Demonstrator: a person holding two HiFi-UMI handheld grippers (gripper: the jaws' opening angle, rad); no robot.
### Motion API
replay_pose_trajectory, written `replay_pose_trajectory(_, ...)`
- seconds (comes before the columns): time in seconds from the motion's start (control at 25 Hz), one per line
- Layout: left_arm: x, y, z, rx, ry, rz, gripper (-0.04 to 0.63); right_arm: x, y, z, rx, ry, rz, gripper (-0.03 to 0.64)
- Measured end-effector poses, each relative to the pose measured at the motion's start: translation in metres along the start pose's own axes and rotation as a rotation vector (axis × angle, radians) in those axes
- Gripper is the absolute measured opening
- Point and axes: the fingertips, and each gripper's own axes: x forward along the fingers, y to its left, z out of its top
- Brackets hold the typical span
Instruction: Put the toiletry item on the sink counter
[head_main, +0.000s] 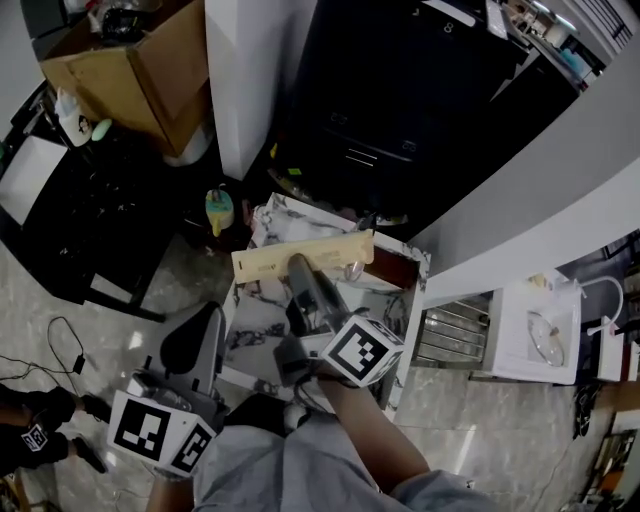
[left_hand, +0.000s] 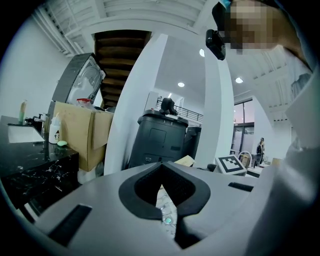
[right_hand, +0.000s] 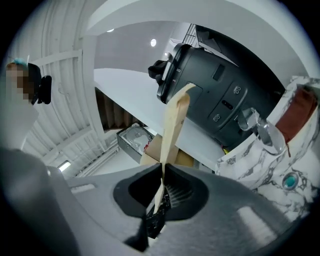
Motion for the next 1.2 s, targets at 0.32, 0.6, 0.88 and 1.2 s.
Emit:
replay_pose_trajectory(0.32,0.012,0.014,-0.008,-0.017,0.032,-0.021,0.005,0.036,-0.028,-0.010,0.126,-0.057,0.009,0.017)
replay_pose_trajectory(0.6,0.021,0.022,-0.013,-0.025,0.055,-0.042,0.005,0.053,-0.082,-0.020,0.199,-0.078,-0.122,0.017)
replay_pose_trajectory(0.88,0.025,0.033,-0.024,-0.037,0.089,-0.038,0.005,0.064,-0.122,-0.026,0.272,-0.109,-0.170,0.017)
replay_pose_trajectory(1.2,0.035,0.037,-0.037,-0.037,0.128,-0.053,0.005,0.075,-0.171,-0.033,0.326,-0.159,-0.243,0.017)
